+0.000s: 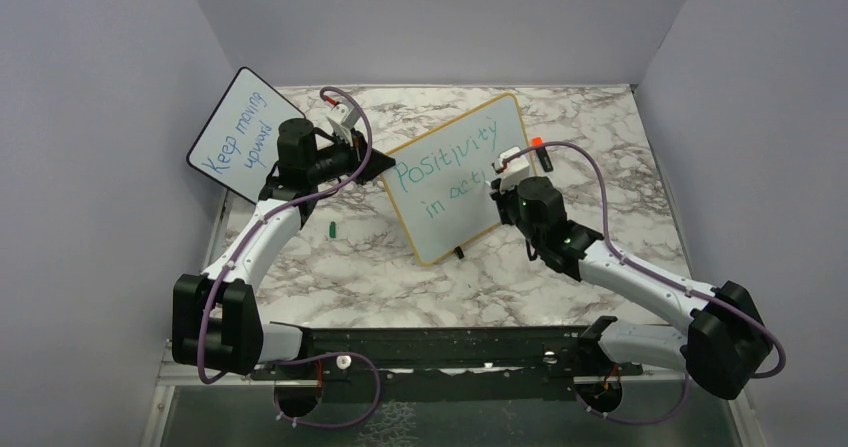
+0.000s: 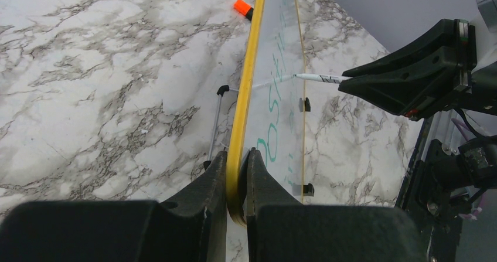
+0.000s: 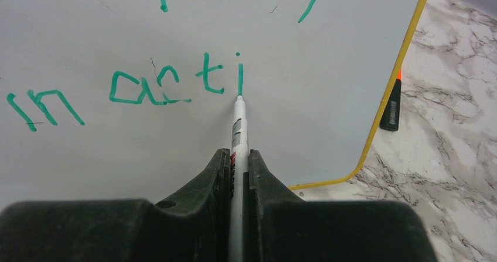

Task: Write a sentence on the whiteboard

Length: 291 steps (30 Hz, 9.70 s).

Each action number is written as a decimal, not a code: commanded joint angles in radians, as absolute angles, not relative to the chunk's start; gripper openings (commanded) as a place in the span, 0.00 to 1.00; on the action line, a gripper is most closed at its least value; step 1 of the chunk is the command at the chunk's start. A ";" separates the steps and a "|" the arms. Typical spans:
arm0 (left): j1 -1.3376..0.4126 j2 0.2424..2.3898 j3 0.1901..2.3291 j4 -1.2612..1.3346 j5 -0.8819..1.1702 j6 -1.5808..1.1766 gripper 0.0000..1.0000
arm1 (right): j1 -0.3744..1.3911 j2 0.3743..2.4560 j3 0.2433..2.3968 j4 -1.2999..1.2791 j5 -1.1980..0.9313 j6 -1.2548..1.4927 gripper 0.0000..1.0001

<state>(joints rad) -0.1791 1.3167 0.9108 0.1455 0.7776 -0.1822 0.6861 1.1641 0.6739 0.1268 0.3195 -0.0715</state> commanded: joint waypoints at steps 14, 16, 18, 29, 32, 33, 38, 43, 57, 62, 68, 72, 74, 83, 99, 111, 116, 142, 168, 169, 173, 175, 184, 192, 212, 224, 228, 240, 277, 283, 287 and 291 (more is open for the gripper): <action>-0.192 1.355 0.891 0.023 0.707 -0.100 0.00 | 0.643 1.165 0.722 0.202 0.306 -0.061 0.01; -0.192 1.355 0.890 0.023 0.706 -0.100 0.00 | 0.640 1.171 0.726 0.208 0.300 -0.060 0.00; -0.192 1.356 0.891 0.023 0.706 -0.098 0.00 | 0.639 1.172 0.727 0.217 0.296 -0.060 0.00; -0.192 1.356 0.890 0.023 0.706 -0.099 0.00 | 0.626 1.200 0.726 0.218 0.269 -0.055 0.01; -0.192 1.357 0.890 0.023 0.706 -0.098 0.00 | 0.627 1.198 0.720 0.206 0.259 -0.052 0.00; -0.192 1.357 0.891 0.023 0.706 -0.098 0.00 | 0.626 1.196 0.717 0.201 0.254 -0.051 0.00; -0.192 1.357 0.891 0.023 0.705 -0.098 0.00 | 0.627 1.175 0.707 0.160 0.231 -0.039 0.00; -0.192 1.358 0.891 0.021 0.704 -0.098 0.00 | 0.627 1.165 0.691 0.132 0.231 -0.033 0.01; -0.192 1.359 0.892 0.021 0.703 -0.097 0.00 | 0.626 1.172 0.679 0.117 0.277 -0.034 0.01; -0.192 1.363 0.893 0.020 0.701 -0.097 0.00 | 0.627 1.165 0.679 0.097 0.280 -0.033 0.00; -0.192 1.363 0.893 0.020 0.703 -0.096 0.00 | 0.627 1.164 0.668 0.107 0.321 -0.031 0.01; -0.192 1.363 0.893 0.020 0.703 -0.095 0.00 | 0.627 1.175 0.666 0.141 0.349 -0.035 0.00; -0.192 1.360 0.893 0.020 0.702 -0.095 0.00 | 0.625 1.180 0.667 0.162 0.359 -0.036 0.00; -0.192 1.358 0.893 0.018 0.706 -0.094 0.00 | 0.621 1.206 0.688 0.226 0.354 -0.057 0.01; -0.191 1.355 0.893 0.018 0.706 -0.094 0.00 | 0.618 1.193 0.725 0.240 0.268 -0.071 0.00; -0.192 1.355 0.893 0.020 0.704 -0.094 0.00 | 0.619 1.182 0.734 0.220 0.214 -0.066 0.00; -0.192 1.355 0.893 0.020 0.703 -0.094 0.00 | 0.618 1.171 0.727 0.198 0.228 -0.069 0.00; -0.192 1.355 0.894 0.014 0.698 -0.089 0.00 | 0.549 1.199 0.736 0.236 0.222 -0.074 0.01; -0.192 1.355 0.896 0.012 0.696 -0.088 0.00 | 0.539 1.188 0.694 0.167 0.210 -0.019 0.00; -0.192 1.355 0.896 0.012 0.696 -0.088 0.00 | 0.539 1.186 0.686 0.160 0.214 -0.015 0.01; -0.192 1.357 0.896 0.012 0.696 -0.088 0.00 | 0.540 1.178 0.668 0.140 0.222 -0.003 0.00; -0.192 1.356 0.896 0.012 0.696 -0.088 0.00 | 0.539 1.174 0.660 0.139 0.228 -0.003 0.00; -0.192 1.356 0.895 0.012 0.698 -0.089 0.00 | 0.539 1.180 0.674 0.161 0.221 -0.006 0.00; -0.192 1.353 0.895 0.012 0.699 -0.088 0.00 | 0.539 1.190 0.720 0.197 0.204 -0.030 0.01; -0.192 1.353 0.896 0.011 0.698 -0.087 0.00 | 0.516 1.231 0.739 0.221 0.228 -0.048 0.00; -0.192 1.354 0.896 0.010 0.698 -0.086 0.00 | 0.502 1.232 0.728 0.203 0.240 -0.027 0.00; -0.192 1.355 0.897 0.011 0.698 -0.087 0.00 | 0.502 1.219 0.711 0.189 0.234 -0.017 0.00; -0.192 1.354 0.896 0.011 0.696 -0.088 0.00 | 0.502 1.181 0.665 0.150 0.223 0.028 0.00; -0.192 1.355 0.897 0.008 0.696 -0.085 0.00 | 0.473 1.234 0.713 0.241 0.225 0.028 0.00; -0.192 1.357 0.891 0.025 0.704 -0.102 0.00 | 0.473 1.186 0.721 0.206 0.231 0.018 0.01; -0.192 1.358 0.895 0.033 0.698 -0.123 0.00 | 0.473 1.131 0.721 0.169 0.246 0.009 0.00; -0.192 1.354 0.899 0.054 0.712 -0.165 0.08 | 0.473 1.072 0.721 0.130 0.260 0.009 0.00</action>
